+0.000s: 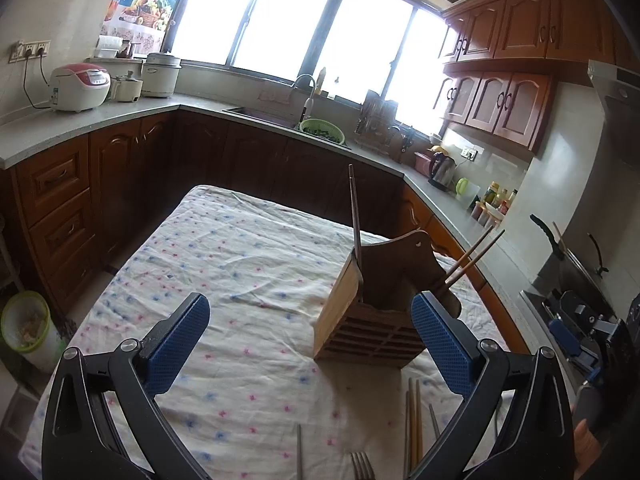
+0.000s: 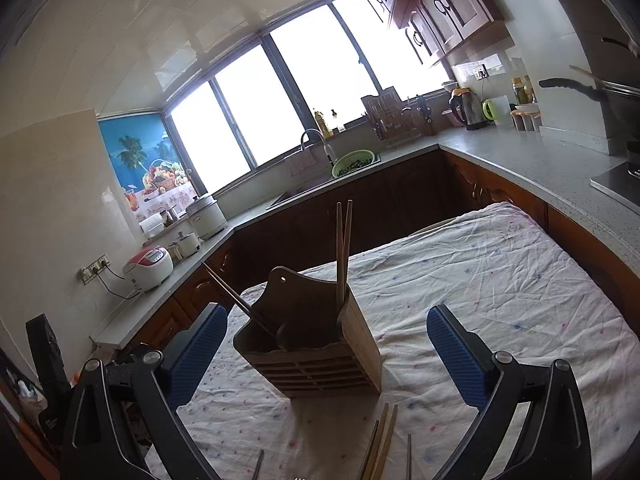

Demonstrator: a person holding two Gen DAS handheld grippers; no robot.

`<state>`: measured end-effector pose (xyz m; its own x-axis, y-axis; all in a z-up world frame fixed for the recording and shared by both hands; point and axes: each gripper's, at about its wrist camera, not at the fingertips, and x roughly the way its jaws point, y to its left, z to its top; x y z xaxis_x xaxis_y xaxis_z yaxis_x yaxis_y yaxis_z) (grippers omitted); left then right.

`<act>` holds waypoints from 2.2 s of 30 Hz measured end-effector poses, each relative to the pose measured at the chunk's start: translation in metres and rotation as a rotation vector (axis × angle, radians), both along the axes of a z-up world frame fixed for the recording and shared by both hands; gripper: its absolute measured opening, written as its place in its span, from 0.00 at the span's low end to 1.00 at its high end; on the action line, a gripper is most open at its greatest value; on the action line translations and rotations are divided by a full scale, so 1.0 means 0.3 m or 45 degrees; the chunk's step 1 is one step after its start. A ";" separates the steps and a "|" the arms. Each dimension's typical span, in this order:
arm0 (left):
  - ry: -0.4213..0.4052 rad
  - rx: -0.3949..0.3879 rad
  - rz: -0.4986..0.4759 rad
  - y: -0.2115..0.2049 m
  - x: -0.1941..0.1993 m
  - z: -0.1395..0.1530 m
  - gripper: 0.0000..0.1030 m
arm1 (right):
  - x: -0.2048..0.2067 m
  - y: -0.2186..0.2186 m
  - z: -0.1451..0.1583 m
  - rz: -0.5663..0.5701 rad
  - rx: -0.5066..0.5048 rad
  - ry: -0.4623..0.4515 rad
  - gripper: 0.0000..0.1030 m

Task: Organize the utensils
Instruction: 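Withdraw both open tools toward the remaining fork, spoon and chopsticks, then grasp a thin metal chopstick with the left tool while the right tool grasps another metal chopstick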

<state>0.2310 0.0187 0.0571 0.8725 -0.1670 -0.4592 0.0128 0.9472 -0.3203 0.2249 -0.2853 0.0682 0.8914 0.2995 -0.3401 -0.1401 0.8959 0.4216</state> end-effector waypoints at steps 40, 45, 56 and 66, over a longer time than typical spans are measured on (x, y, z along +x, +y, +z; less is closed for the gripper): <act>0.101 0.135 -0.072 -0.022 -0.379 -0.162 1.00 | -0.413 0.006 -0.149 0.008 -0.165 0.088 0.98; 0.131 0.147 -0.079 -0.029 -0.368 -0.191 1.00 | -0.414 0.016 -0.175 0.013 -0.187 0.107 0.98; 0.194 0.176 -0.087 -0.039 -0.328 -0.244 1.00 | -0.379 0.026 -0.230 0.025 -0.202 0.167 0.90; 0.242 0.202 -0.127 -0.062 -0.279 -0.282 0.97 | -0.330 0.033 -0.281 0.040 -0.214 0.248 0.74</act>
<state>0.1473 0.0001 -0.0275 0.7508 -0.1608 -0.6407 0.0626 0.9829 -0.1733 0.1259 -0.2753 -0.0160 0.7956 0.2507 -0.5515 -0.0998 0.9522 0.2888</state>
